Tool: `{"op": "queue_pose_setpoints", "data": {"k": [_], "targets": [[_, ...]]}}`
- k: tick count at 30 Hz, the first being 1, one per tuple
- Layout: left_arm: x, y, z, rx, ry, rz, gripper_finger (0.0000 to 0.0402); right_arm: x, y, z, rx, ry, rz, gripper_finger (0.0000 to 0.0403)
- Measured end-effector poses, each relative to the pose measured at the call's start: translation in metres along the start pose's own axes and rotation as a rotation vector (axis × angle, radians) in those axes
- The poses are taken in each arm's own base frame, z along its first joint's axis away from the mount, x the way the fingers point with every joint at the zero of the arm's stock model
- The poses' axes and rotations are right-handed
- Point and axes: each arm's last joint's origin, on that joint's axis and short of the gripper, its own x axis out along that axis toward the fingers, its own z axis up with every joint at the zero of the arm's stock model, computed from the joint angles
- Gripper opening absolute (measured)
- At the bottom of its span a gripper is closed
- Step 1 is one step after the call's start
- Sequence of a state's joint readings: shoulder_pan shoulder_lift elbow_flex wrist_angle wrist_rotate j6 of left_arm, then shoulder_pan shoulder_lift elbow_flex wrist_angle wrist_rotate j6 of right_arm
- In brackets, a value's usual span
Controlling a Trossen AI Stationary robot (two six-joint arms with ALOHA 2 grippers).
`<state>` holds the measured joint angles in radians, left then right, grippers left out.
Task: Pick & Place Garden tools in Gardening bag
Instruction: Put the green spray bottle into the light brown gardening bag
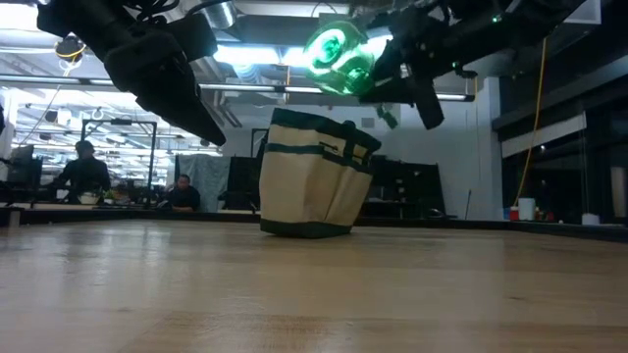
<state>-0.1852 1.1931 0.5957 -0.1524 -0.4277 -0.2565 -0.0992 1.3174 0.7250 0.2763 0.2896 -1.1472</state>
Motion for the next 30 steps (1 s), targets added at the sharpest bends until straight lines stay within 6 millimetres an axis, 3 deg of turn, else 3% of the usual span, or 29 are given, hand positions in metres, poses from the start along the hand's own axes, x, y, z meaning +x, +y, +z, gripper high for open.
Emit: {"op": "queue_pose_setpoints", "data": {"k": [4, 9, 17, 24, 30], "targets": [[0.000, 0.000, 0.000, 0.000, 0.000, 0.000, 0.0125, 0.000, -0.006, 0.001, -0.158, 0.046, -0.076, 0.0134], [0.000, 0.000, 0.000, 0.001, 0.000, 0.001, 0.0125, 0.000, -0.008, 0.001, -0.221, 0.049, -0.098, 0.0148], [0.001, 0.001, 0.000, -0.004, 0.000, 0.005, 0.0125, 0.014, 0.002, 0.000, -0.350, 0.114, -0.065, 0.0141], [0.001, 0.004, 0.001, -0.017, 0.000, 0.013, 0.0125, 0.037, 0.002, -0.001, -0.347, 0.205, -0.068, 0.0151], [0.001, 0.002, 0.001, -0.030, 0.006, -0.013, 0.0125, 0.040, 0.002, 0.002, -0.335, 0.183, -0.073, 0.0152]]}}
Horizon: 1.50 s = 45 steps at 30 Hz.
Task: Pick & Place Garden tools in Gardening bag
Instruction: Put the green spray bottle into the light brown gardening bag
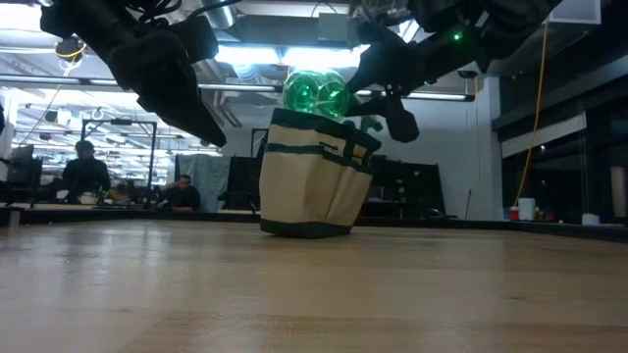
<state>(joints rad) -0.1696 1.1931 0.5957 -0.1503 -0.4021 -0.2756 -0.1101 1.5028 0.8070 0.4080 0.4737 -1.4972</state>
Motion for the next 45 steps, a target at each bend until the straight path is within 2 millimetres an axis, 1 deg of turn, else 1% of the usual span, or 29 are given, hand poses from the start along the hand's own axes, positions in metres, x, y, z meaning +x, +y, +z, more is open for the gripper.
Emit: {"op": "queue_pose_setpoints", "data": {"k": [8, 13, 17, 22, 26, 30, 36, 39, 45], "targets": [[0.000, 0.000, 0.000, -0.026, 0.001, -0.007, 0.0125, -0.002, 0.000, 0.004, 0.097, -0.020, -0.001, 0.0153], [0.000, 0.000, 0.000, -0.042, 0.002, -0.008, 0.0125, -0.002, 0.004, 0.004, 0.082, -0.015, 0.036, 0.0157], [0.000, 0.000, 0.000, -0.046, 0.002, -0.008, 0.0125, -0.002, 0.005, 0.004, 0.078, -0.013, 0.048, 0.0177], [0.000, 0.000, 0.000, -0.055, 0.002, -0.008, 0.0125, -0.002, 0.004, 0.004, 0.084, -0.015, 0.036, 0.0220], [0.000, 0.000, 0.000, -0.055, 0.002, -0.008, 0.0125, -0.002, 0.004, 0.004, 0.085, -0.015, 0.034, 0.0245], [0.000, 0.000, 0.000, -0.054, 0.002, -0.008, 0.0125, -0.002, 0.004, 0.004, 0.085, -0.015, 0.033, 0.0257], [0.000, 0.000, 0.000, -0.053, 0.002, -0.008, 0.0125, -0.003, 0.010, 0.005, 0.058, -0.010, 0.087, 0.0257], [0.000, 0.000, 0.000, -0.053, 0.003, -0.012, 0.0125, -0.003, 0.010, 0.006, 0.135, -0.020, 0.090, 0.0256], [0.000, 0.000, 0.000, -0.052, 0.004, -0.013, 0.0125, -0.005, 0.005, 0.006, 0.420, -0.009, 0.060, 0.0256]]}}
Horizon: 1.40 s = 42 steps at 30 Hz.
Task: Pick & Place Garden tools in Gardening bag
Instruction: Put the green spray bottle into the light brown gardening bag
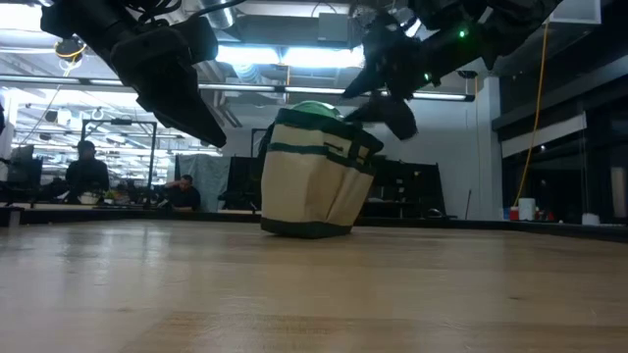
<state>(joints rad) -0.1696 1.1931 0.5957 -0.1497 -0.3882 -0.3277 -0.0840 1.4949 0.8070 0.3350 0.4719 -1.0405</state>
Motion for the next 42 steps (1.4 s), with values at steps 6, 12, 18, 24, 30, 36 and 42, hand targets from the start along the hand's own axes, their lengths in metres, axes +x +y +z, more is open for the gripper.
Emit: {"op": "queue_pose_setpoints", "data": {"k": [6, 12, 18, 24, 30, 36, 42], "targets": [[0.000, 0.000, 0.000, 0.000, 0.000, -0.001, 0.0125, -0.020, -0.020, 0.010, 0.282, -0.164, -0.006, 0.0256], [0.000, 0.000, 0.000, -0.002, -0.004, -0.002, 0.0125, -0.033, -0.029, 0.019, 0.506, -0.411, 0.156, 0.0256], [0.000, -0.001, 0.001, -0.006, -0.014, -0.006, 0.0125, -0.028, -0.029, 0.025, 0.611, -0.400, 0.280, 0.0256], [0.000, -0.001, 0.002, -0.009, -0.021, -0.007, 0.0125, -0.007, -0.014, 0.027, 0.634, -0.336, 0.332, 0.0256], [0.000, -0.001, 0.002, -0.010, -0.022, -0.007, 0.0125, 0.018, 0.001, 0.017, 0.752, -0.194, 0.405, 0.0256], [0.000, -0.001, 0.002, -0.009, -0.022, -0.007, 0.0125, 0.016, 0.005, 0.013, 0.775, -0.031, 0.515, 0.0256], [0.000, -0.001, 0.002, -0.009, -0.021, -0.007, 0.0125, 0.014, 0.004, 0.015, 0.831, -0.033, 0.596, 0.0256]]}}
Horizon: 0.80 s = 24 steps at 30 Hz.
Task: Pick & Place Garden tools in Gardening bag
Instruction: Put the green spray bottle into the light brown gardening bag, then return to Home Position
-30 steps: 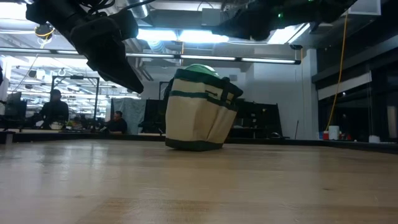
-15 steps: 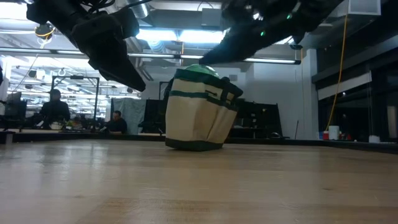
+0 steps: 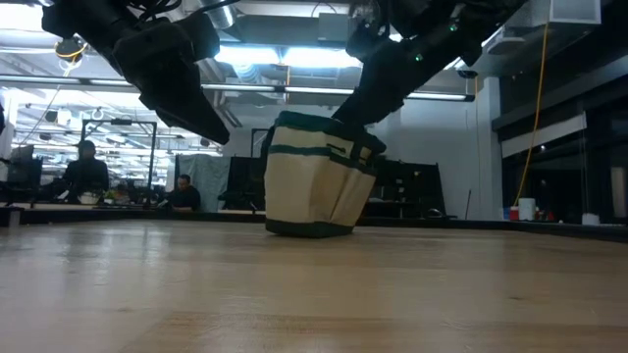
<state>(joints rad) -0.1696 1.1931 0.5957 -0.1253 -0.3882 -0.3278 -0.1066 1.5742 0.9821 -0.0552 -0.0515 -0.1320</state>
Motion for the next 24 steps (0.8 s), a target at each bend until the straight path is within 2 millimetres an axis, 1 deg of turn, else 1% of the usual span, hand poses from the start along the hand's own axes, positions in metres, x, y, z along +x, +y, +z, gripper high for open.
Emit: {"op": "queue_pose_setpoints", "data": {"k": [3, 5, 8, 12, 14, 17, 19, 24], "targets": [[0.000, 0.000, 0.000, -0.003, -0.005, -0.002, 0.0125, -0.004, 0.000, 0.003, -0.002, -0.013, 0.000, 0.0256], [-0.001, -0.001, 0.004, -0.018, -0.041, -0.020, 0.0125, -0.011, -0.001, 0.013, -0.006, -0.058, -0.005, 0.0256], [-0.009, -0.003, 0.012, -0.013, -0.107, -0.075, 0.0125, -0.021, -0.003, 0.026, -0.013, -0.107, -0.012, 0.0256], [-0.033, -0.003, 0.020, 0.040, -0.199, -0.125, 0.0125, -0.037, -0.004, 0.033, -0.019, -0.136, 0.017, 0.0256], [-0.047, -0.004, 0.027, 0.085, -0.287, -0.149, 0.0125, -0.048, -0.006, 0.035, -0.016, -0.143, 0.025, 0.0256], [-0.068, -0.004, 0.033, 0.159, -0.402, -0.166, 0.0125, -0.062, -0.008, 0.025, 0.010, -0.117, 0.038, 0.0256], [-0.080, -0.003, 0.034, 0.196, -0.443, -0.172, 0.0125, -0.069, -0.006, 0.013, 0.044, -0.122, 0.056, 0.0254], [-0.097, -0.003, 0.034, 0.225, -0.501, -0.215, 0.0125, -0.081, 0.004, -0.028, 0.104, -0.172, 0.071, 0.0244]]}}
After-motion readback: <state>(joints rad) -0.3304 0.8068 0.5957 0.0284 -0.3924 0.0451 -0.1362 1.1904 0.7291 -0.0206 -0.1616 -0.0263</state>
